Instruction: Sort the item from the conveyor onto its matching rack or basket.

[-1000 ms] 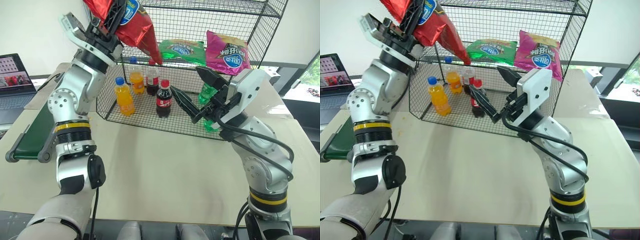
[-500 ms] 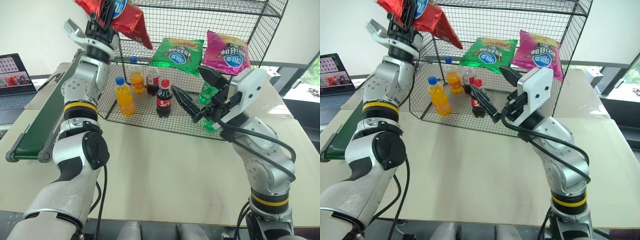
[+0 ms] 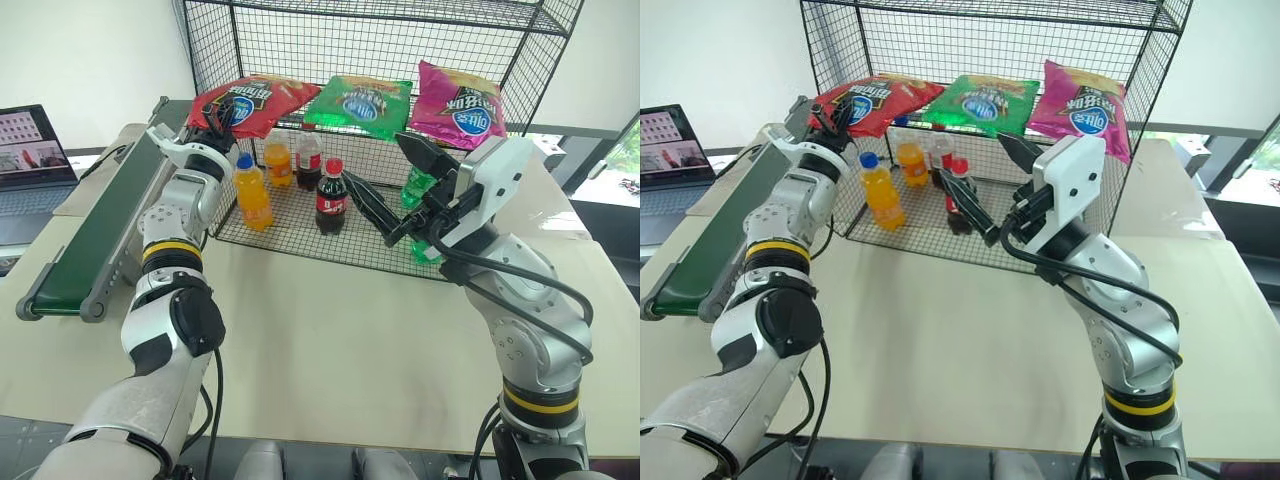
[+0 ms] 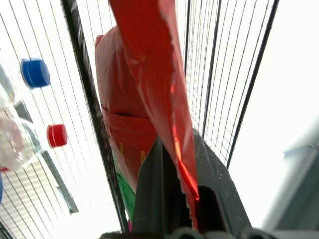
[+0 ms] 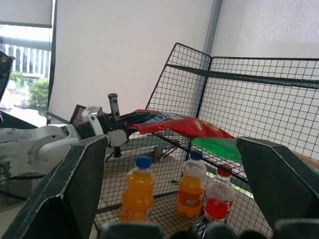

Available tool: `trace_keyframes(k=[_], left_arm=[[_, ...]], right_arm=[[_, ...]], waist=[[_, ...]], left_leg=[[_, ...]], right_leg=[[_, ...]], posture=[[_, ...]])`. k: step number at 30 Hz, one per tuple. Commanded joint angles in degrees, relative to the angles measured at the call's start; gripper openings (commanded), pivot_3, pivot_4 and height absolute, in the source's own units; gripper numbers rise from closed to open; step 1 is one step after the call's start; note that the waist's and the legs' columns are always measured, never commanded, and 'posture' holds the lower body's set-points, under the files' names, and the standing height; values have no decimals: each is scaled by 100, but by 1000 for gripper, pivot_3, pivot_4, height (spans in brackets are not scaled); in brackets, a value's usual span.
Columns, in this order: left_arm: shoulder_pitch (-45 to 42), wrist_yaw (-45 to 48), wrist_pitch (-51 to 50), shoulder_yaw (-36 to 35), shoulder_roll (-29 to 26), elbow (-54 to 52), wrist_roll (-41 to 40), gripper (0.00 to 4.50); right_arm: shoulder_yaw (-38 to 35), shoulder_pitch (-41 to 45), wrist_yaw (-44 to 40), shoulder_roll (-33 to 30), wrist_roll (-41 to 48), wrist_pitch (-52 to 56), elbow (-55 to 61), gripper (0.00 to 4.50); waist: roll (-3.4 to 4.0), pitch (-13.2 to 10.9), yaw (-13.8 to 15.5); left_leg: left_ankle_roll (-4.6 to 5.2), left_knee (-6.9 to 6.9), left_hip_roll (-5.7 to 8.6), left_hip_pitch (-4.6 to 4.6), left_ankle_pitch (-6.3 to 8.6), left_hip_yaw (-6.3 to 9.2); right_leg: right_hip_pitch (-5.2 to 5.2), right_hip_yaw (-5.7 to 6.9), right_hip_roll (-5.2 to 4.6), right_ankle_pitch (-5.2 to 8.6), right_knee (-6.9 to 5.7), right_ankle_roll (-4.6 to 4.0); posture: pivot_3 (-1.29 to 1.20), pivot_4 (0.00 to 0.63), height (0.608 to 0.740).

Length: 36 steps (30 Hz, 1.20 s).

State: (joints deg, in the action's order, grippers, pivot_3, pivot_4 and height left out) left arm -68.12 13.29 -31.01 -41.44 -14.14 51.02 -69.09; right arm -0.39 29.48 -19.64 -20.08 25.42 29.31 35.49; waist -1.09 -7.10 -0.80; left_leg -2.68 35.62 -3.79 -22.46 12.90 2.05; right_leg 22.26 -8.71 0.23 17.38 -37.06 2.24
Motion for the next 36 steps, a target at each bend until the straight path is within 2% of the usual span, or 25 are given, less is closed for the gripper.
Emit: trace_keyframes(k=[1,7,15,17,19,24,25,27,33,36], left_arm=[[-216,-185,201,-58,93,-285,85,26],[-713,-136,787,9,278,321,520,26],[-1352,-111,1574,-221,202,1524,885,26],[-1420,-82,1686,-280,176,1636,937,578],[-1459,-24,1737,-320,151,1704,974,1322],[-1443,-89,1422,-448,130,1556,919,3498],[-1367,-163,1190,-421,123,1332,894,3922],[-1194,-348,842,-390,132,874,836,4438],[277,-1822,-712,-48,406,-2281,324,4438],[1185,-2114,-1636,477,142,-3896,167,4438]], right_arm=[[100,99,26,69,-123,-132,-6,4500],[249,241,40,137,-357,-150,-240,4500],[259,288,309,257,-594,-99,-83,4500],[251,296,356,292,-633,-118,-60,4500],[253,293,371,314,-666,-116,-54,4500],[273,253,368,325,-680,-100,-30,4500],[288,244,345,314,-687,-98,-36,4500],[300,234,318,308,-685,-98,-39,4500],[346,146,209,383,-599,-173,-130,4500],[308,-44,103,359,-544,-190,-135,4500]], waist=[[0,0,3],[0,0,16],[0,0,-3],[0,0,-8],[0,0,-7],[0,0,-8],[0,0,-9],[0,0,-5],[3,2,-33],[5,3,-28]], left_leg=[[0,0,0,0,0,1],[-1,7,4,-3,-1,1],[0,3,5,-1,-1,2],[0,1,4,-1,-1,2],[0,1,4,-1,-1,2],[0,1,4,-1,-1,2],[0,2,4,0,-1,2],[0,2,4,0,-1,2],[-9,3,-5,7,-6,4],[-17,2,-5,9,-11,9]], right_leg=[[0,0,0,0,0,0],[-2,1,0,0,2,1],[-1,2,0,0,4,1],[0,2,0,0,3,1],[0,2,0,0,3,1],[0,2,0,0,2,1],[-1,2,0,0,0,1],[-1,2,0,0,-1,2],[-1,2,1,0,-18,1],[-5,1,1,-1,-19,1]], posture=[[0,150,738],[0,150,738],[0,150,738],[0,150,738],[0,150,738],[0,150,738],[0,150,738],[0,150,738],[0,150,738],[0,150,738]])
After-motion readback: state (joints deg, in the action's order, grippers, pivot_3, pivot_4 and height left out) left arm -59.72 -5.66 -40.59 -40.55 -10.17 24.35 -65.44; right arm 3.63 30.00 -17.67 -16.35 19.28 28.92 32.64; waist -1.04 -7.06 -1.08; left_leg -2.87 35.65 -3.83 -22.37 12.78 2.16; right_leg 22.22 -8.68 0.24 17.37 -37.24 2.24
